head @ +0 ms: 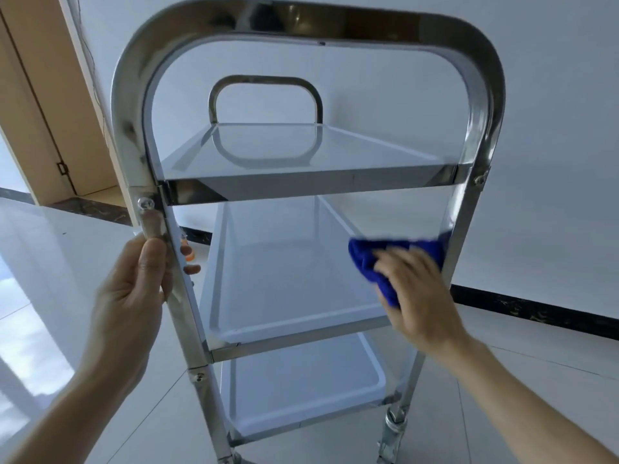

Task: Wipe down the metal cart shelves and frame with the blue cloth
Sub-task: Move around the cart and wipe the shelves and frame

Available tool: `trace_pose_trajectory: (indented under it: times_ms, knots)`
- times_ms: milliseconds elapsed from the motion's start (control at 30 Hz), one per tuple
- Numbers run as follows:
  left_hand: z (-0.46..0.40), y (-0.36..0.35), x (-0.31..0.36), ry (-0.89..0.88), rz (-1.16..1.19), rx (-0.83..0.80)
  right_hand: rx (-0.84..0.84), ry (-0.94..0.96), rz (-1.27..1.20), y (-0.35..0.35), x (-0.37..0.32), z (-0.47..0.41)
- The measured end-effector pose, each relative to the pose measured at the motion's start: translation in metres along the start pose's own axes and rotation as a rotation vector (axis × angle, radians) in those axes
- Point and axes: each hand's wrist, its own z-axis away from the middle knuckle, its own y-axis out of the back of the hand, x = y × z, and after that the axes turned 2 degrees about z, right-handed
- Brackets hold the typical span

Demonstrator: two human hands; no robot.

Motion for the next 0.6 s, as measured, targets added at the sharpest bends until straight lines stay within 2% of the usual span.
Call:
trace_pose_trajectory:
  times_ms: [100,167,233,300,400,500,600]
  knots:
    - [0.002,-0.004,0.003,0.001,0.022,-0.007,-0.312,-0.107,0.002,-0.029,-0.007,0.048]
    - [0.003,-0.006,0.004,-0.003,0.024,-0.011,-0.383,-0.241,-0.031,-0.032,-0.016,0.049]
    - [0.004,-0.005,0.004,-0.004,0.015,-0.016,-0.417,-0.297,-0.084,-0.028,-0.019,0.038]
    - [0.003,-0.003,0.003,-0.005,0.013,-0.019,-0.545,-0.28,-0.141,-0.019,-0.01,0.029]
    - [0.002,-0.002,0.002,-0.011,0.001,-0.021,-0.8,-0.107,-0.066,-0.009,0.01,0.023]
    - [0.003,-0.005,-0.003,0.018,0.004,-0.047,-0.737,-0.039,0.132,-0.021,0.009,0.029]
    - [0.003,-0.011,-0.009,0.091,0.011,-0.039,-0.533,-0.074,0.197,-0.045,-0.007,0.04]
